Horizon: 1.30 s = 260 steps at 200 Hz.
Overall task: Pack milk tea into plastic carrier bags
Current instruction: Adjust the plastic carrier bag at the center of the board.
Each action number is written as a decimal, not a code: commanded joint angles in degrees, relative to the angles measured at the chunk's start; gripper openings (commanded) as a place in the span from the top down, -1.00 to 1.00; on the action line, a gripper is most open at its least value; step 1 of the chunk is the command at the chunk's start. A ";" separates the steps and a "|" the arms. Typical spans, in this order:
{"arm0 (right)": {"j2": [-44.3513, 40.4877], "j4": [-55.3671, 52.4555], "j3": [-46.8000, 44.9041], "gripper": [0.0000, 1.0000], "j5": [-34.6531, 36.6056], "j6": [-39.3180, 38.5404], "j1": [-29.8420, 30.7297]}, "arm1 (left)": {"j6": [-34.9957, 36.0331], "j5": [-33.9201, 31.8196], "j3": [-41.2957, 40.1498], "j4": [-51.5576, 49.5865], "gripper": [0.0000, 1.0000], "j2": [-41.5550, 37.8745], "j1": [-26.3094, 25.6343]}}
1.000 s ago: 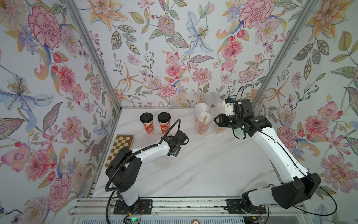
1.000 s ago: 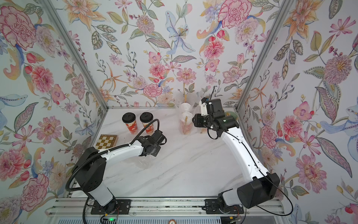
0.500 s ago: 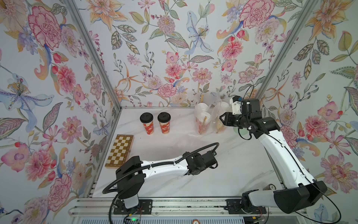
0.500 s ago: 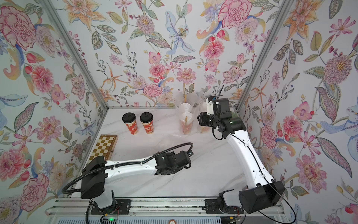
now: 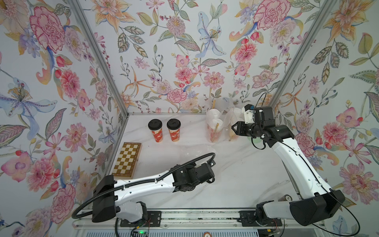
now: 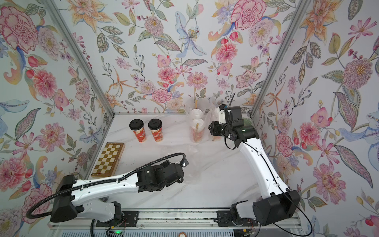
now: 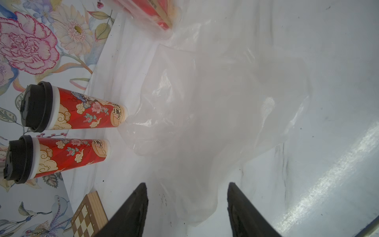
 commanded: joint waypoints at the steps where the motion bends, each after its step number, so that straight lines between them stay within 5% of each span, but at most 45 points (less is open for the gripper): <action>1: -1.64 0.24 -2.36 0.21 -0.51 -1.09 -1.29 | -3.50 2.52 5.83 1.87 -0.24 4.94 1.05; 66: -5.89 0.22 -9.39 0.21 -3.10 -0.65 -11.77 | -17.96 11.23 27.21 -0.59 -0.13 23.69 1.78; 105: -8.35 1.44 -12.02 0.20 -4.19 0.23 -14.03 | -16.71 17.44 38.60 -7.94 -0.05 34.28 1.86; 140: -9.12 2.15 -13.05 0.20 -4.94 0.56 -14.57 | -14.77 22.97 40.19 -9.97 0.01 38.44 1.93; 193: -9.98 3.80 -15.21 0.20 -7.23 2.31 -14.62 | -13.75 19.32 43.59 -15.56 0.02 44.06 2.20; 260: -11.43 4.78 -19.50 0.20 -7.91 3.06 -14.48 | -13.04 18.15 43.14 -17.84 0.36 44.49 2.52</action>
